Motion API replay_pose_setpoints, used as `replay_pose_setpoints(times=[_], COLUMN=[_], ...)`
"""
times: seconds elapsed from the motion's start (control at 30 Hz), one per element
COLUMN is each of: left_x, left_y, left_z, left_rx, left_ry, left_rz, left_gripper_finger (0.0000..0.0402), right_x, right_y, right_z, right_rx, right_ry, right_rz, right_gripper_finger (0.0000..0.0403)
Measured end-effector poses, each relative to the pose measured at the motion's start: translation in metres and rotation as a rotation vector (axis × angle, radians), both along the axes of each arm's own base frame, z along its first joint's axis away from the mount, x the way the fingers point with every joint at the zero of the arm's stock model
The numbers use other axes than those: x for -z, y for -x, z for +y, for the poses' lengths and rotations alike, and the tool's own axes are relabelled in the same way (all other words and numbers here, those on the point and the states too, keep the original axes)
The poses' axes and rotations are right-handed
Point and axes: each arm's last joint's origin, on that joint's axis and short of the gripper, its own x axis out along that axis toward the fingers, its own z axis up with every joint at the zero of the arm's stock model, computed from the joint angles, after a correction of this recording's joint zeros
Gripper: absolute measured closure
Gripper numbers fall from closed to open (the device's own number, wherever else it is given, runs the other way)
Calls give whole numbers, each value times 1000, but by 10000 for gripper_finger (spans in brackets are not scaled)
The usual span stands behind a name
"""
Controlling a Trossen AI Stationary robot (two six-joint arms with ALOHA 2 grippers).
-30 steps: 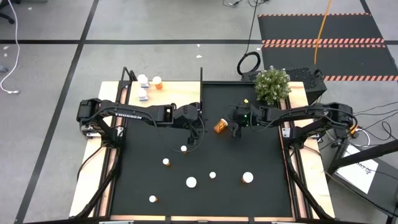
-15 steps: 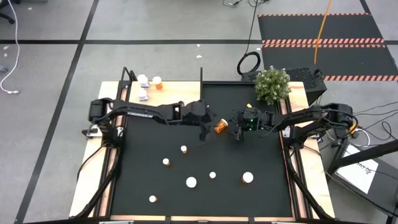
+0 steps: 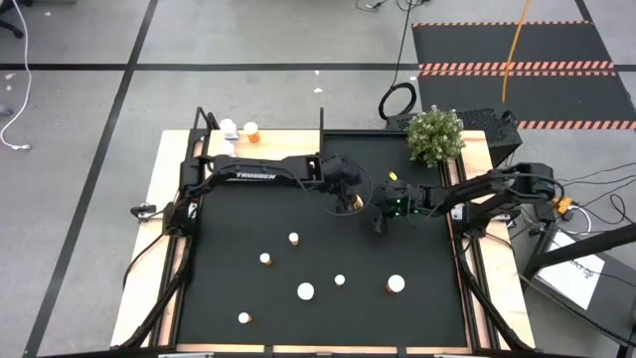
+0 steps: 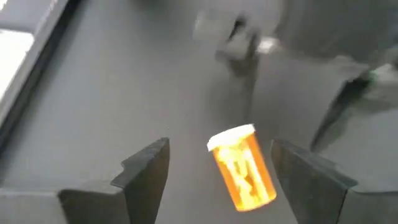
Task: Pick and place medicine bottles onto shelf by color
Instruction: Put the large orange pill bottle aligned with the other large orange pill bottle on the shelf
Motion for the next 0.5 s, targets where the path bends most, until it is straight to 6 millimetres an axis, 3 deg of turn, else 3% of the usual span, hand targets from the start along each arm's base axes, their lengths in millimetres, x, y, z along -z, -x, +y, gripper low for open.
replay_pose_setpoints(times=[0.27, 0.5], left_x=[15, 36], left_y=[-8, -20], left_z=[-6, -12], left_rx=[13, 35], left_ry=[11, -27], left_rz=[2, -8], left_gripper_finger=[74, 69], right_x=[-26, -38], right_y=[17, 34], right_z=[7, 11], right_rx=[61, 135], right_ry=[67, 149], right_rz=[14, 56], right_gripper_finger=[88, 88])
